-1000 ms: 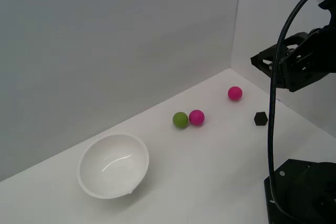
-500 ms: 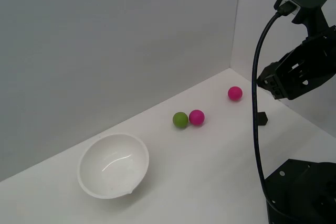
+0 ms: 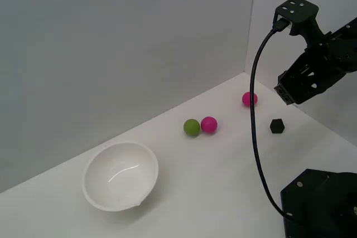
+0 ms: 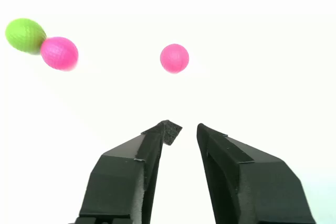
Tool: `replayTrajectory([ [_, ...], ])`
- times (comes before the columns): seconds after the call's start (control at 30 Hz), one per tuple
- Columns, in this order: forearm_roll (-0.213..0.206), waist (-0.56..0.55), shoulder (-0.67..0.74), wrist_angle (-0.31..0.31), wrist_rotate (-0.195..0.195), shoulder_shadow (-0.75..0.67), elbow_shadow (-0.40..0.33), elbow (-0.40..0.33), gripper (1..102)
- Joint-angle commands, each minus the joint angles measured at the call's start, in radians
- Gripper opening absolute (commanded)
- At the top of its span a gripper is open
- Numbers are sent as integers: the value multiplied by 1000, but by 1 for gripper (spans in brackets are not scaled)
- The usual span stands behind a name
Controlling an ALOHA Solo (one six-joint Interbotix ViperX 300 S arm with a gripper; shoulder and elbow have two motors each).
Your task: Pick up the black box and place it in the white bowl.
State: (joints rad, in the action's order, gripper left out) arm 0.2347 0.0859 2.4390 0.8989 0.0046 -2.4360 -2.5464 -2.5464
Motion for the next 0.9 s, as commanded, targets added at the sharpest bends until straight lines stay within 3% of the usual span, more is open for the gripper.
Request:
replayTrajectory([
  [0.0, 12, 9, -15, -3, 9, 12, 17, 12, 45],
  [0.07, 12, 5, -26, -5, 9, 25, 18, 14, 52],
  [0.47, 6, 75, -52, -8, 9, 49, 20, 15, 55],
  [0.6, -2, 112, -81, -6, 9, 80, 18, 14, 70],
  [0.77, -49, 166, -89, -6, 9, 87, 15, 12, 101],
  [0.87, -49, 184, -89, -6, 9, 87, 11, 9, 100],
])
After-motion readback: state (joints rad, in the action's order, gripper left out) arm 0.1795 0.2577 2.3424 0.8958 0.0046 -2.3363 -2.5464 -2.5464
